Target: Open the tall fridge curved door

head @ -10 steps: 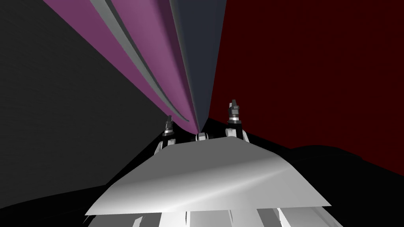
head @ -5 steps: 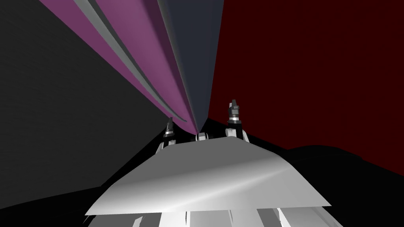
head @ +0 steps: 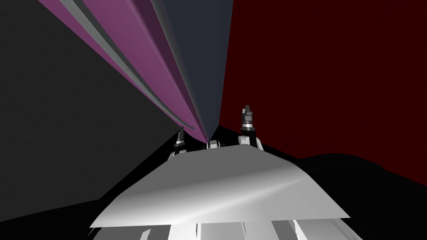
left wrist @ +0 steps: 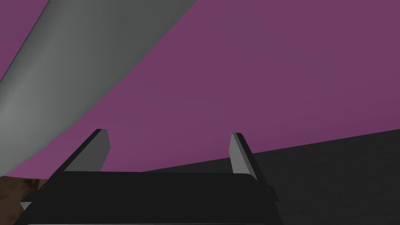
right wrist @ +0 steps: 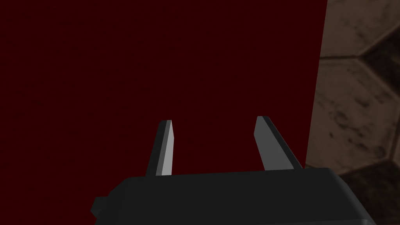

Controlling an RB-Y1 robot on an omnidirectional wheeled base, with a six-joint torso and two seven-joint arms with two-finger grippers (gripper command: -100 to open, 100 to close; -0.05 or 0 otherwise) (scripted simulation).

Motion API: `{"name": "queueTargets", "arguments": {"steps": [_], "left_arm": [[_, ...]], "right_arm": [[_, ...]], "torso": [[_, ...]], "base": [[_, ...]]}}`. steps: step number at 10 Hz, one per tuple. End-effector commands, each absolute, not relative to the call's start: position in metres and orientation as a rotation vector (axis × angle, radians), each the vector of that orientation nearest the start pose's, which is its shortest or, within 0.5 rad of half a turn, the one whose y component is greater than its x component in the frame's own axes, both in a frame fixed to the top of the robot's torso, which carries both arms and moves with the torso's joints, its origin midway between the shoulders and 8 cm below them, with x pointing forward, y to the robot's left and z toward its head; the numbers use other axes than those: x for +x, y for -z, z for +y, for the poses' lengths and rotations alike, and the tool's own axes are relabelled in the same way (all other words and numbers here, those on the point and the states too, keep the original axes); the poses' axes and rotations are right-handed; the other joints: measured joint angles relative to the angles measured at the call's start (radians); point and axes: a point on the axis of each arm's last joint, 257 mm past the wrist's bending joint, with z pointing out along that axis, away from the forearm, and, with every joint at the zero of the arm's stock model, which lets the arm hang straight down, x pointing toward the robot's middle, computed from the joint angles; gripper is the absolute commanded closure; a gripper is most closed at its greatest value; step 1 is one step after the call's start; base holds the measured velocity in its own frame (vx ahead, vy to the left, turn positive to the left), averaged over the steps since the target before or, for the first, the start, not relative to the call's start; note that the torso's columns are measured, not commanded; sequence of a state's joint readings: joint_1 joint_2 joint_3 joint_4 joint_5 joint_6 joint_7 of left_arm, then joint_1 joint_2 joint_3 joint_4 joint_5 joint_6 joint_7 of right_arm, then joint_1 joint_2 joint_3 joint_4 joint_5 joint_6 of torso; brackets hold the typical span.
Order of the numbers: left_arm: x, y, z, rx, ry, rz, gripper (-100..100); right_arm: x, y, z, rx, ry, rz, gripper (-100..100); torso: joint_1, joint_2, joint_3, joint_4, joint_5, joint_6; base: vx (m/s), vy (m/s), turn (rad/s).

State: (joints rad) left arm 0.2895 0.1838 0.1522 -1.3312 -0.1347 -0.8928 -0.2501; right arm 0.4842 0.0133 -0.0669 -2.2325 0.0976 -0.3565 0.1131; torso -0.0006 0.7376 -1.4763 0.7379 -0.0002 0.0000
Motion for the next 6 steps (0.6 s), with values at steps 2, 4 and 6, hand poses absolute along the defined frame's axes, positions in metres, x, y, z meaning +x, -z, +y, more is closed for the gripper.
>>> {"name": "queueTargets", "arguments": {"steps": [2, 4, 6], "left_arm": [[0.387, 0.262, 0.346, -0.588, 0.812, 1.131, -100], [0.382, 0.283, 0.336, -0.629, 0.808, 1.132, -100], [0.38, 0.295, 0.323, -0.672, 0.817, 1.12, -100]], "right_arm": [[0.373, 0.021, -0.302, 0.695, -1.028, 0.799, 0], [0.373, 0.021, -0.302, 0.695, -1.028, 0.8, 0], [0.373, 0.021, -0.302, 0.695, -1.028, 0.799, 0]], "torso": [[0.003, 0.001, 0.001, 0.0, 0.001, 0.0], [0.001, 0.0, 0.0, 0.0, 0.0, 0.0], [-0.001, 0.0, 0.0, 0.0, 0.0, 0.0]], "base": [[-0.001, -0.057, 0.019], [-0.004, -0.08, 0.038], [0.003, -0.091, 0.04]]}}
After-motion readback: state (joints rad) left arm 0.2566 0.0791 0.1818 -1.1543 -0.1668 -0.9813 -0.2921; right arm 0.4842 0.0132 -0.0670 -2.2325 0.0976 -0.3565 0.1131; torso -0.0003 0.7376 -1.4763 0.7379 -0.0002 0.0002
